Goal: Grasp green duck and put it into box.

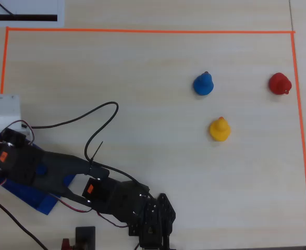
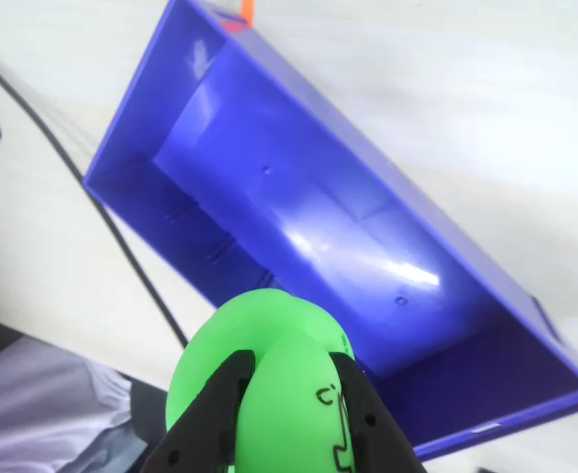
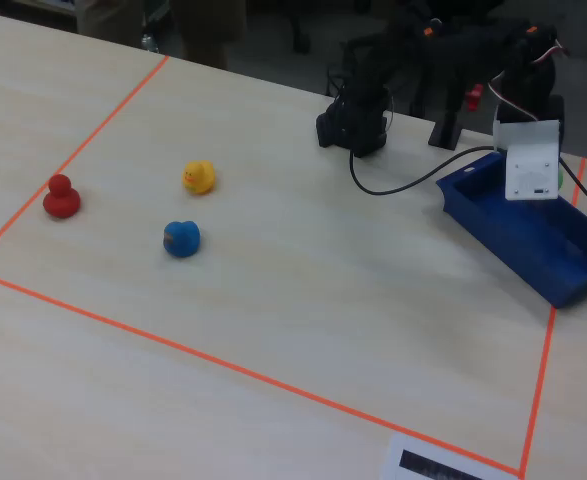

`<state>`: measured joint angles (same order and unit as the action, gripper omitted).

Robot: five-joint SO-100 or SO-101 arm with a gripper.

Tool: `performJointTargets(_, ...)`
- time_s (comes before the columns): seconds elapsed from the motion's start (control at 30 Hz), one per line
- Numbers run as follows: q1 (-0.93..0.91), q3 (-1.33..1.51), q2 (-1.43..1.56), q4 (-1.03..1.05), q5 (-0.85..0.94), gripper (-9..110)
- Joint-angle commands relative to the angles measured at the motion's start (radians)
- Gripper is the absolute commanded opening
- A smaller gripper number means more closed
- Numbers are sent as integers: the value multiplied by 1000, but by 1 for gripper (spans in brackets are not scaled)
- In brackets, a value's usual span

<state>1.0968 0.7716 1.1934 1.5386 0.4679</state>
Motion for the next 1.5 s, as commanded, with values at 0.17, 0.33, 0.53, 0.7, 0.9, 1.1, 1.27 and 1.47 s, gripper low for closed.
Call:
performJointTargets(0.17,23,-28,-69,-40,3,7)
performJointTargets(0.33,-3,-3,-84,-54,8,24)
performJointTargets(0.53,-71,32,-51,-34,23,28)
performJointTargets(0.7,-204,107,118,-32,66,10)
performJointTargets(0.9,-476,471,554,-176,189,0)
performJointTargets(1.1,-787,953,1086,-436,407,0)
performJointTargets(1.27,-1031,1355,1497,-643,577,0)
performJointTargets(1.47,-1120,1862,1819,-773,667,0)
